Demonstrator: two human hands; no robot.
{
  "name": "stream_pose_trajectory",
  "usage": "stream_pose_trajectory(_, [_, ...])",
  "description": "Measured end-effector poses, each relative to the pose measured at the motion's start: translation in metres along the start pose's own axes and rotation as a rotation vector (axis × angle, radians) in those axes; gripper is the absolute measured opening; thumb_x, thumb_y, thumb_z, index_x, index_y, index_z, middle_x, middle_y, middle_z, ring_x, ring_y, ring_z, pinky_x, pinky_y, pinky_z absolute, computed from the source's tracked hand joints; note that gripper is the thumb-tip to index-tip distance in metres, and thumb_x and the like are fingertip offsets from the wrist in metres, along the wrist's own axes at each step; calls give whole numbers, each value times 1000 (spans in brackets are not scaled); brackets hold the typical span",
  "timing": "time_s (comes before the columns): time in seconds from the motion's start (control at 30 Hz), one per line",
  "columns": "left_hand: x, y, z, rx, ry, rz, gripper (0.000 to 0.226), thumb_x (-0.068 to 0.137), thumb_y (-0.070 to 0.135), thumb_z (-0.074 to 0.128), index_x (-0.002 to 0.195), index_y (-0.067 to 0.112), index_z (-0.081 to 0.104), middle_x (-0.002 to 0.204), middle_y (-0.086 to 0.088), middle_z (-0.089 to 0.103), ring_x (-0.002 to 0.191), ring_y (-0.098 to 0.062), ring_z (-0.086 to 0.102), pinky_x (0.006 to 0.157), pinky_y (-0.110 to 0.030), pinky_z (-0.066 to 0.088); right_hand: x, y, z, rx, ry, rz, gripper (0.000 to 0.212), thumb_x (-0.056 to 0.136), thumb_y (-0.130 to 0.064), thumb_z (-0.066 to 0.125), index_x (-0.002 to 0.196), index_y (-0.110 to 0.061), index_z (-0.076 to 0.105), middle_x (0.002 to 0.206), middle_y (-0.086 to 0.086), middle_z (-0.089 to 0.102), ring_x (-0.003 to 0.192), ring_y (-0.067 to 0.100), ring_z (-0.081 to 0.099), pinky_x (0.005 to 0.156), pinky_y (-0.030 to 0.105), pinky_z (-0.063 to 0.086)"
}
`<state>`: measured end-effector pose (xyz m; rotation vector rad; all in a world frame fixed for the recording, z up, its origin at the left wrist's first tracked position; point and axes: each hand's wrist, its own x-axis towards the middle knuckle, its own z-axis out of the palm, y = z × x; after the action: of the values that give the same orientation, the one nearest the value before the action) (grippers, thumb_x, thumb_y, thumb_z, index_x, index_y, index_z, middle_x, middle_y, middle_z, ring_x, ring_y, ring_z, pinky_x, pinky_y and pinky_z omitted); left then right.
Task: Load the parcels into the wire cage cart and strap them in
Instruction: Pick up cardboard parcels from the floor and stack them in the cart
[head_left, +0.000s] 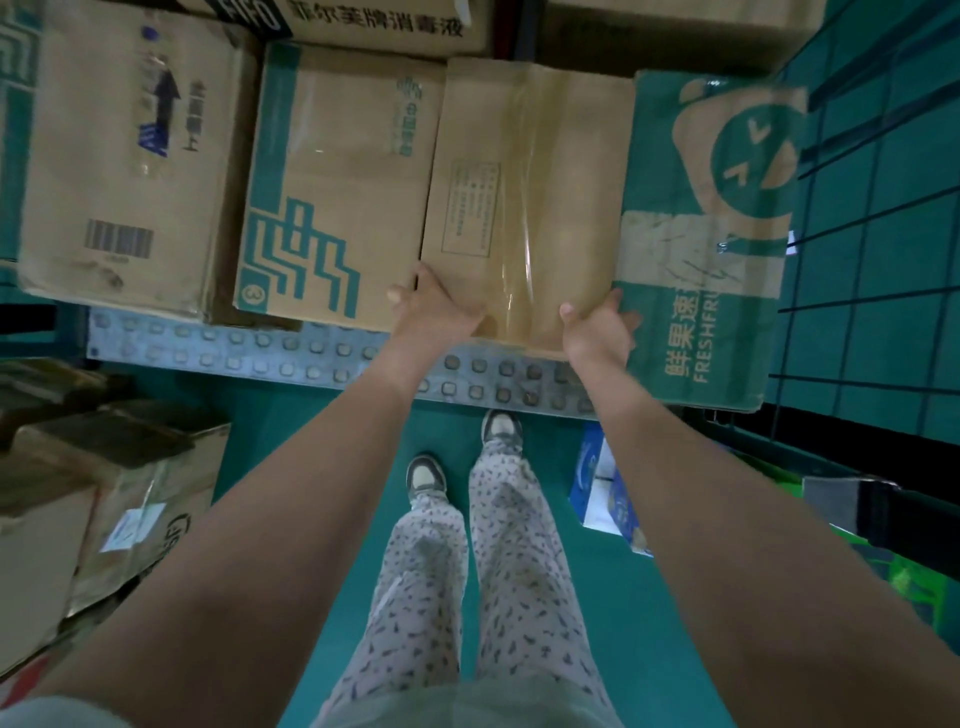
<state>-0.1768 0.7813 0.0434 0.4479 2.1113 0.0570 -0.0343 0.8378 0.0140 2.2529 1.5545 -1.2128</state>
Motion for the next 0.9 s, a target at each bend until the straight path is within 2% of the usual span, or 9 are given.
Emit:
stream_pose_trajectory(0.07, [3, 14, -3, 119, 27, 9, 75, 91, 43, 51, 148, 9, 16, 147, -22, 16, 125, -38, 39, 102, -41, 36, 7, -7, 1, -43, 2, 19, 70, 98, -32, 48, 152, -12, 8, 150, 17, 16, 131, 38, 30, 100, 41, 36])
stream_pose_trajectory(0.17, [10, 23, 3, 243, 71, 81, 61, 93, 43, 46, 138, 4, 33, 140, -23, 30, 130, -36, 30, 105, -41, 31, 6, -4, 8, -154, 0, 18, 73, 99, -33, 44, 152, -12, -2, 151, 16, 11, 130, 36, 28, 95, 40, 39])
stream_pose_trajectory(0.37, [7, 20, 19, 261, 58, 134, 77, 91, 35, 54, 149, 12, 8, 145, -17, 11, 135, -36, 17, 112, -43, 23, 11, -3, 16, -322, 58, 7, 77, 98, -40, 43, 152, -10, -3, 152, 18, 12, 132, 33, 29, 91, 39, 42])
stream_pose_trajectory(0.43, [-2, 21, 15, 178, 28, 109, 75, 91, 34, 55, 148, 13, 13, 148, -17, 11, 137, -35, 16, 112, -45, 23, 10, -4, 12, -384, 45, 18, 77, 97, -42, 44, 152, -12, -2, 152, 18, 13, 133, 32, 27, 93, 40, 41])
stream_pose_trajectory(0.5, [-8, 22, 8, 96, 29, 104, 69, 90, 32, 56, 146, 12, 21, 148, -17, 17, 136, -35, 21, 110, -44, 26, 6, -10, 6, -416, 33, -4, 75, 97, -37, 46, 152, -14, 1, 153, 18, 12, 134, 32, 26, 95, 42, 40])
stream_pose_trajectory(0.6, [-20, 22, -5, 36, 13, 122, 65, 93, 31, 50, 147, 11, 21, 148, -19, 20, 136, -36, 25, 110, -41, 27, -3, -22, -5, -384, 2, -62, 69, 96, -20, 49, 151, -14, 7, 153, 17, 10, 135, 33, 25, 100, 45, 39])
stream_pose_trajectory(0.67, [-30, 23, -15, -24, 9, 121, 64, 95, 31, 46, 150, 13, 19, 150, -17, 20, 136, -34, 26, 110, -39, 27, -13, -25, -13, -305, -28, -62, 63, 95, -12, 47, 148, -9, 14, 152, 17, 13, 133, 32, 28, 102, 44, 40])
stream_pose_trajectory(0.8, [-56, 26, -35, -149, 16, 153, 62, 97, 31, 44, 151, 16, 16, 153, -12, 19, 138, -30, 26, 109, -35, 28, -32, -23, -32, -158, -35, -116, 50, 98, -22, 45, 139, 4, 32, 146, 19, 23, 126, 34, 39, 101, 37, 41])
stream_pose_trajectory(0.9, [-78, 23, -49, -223, 39, 215, 58, 97, 28, 43, 150, 14, 21, 151, -11, 27, 135, -27, 33, 104, -28, 31, -51, -30, -46, -68, -29, -171, 47, 99, -27, 41, 137, 1, 39, 140, 19, 33, 120, 33, 45, 94, 28, 40])
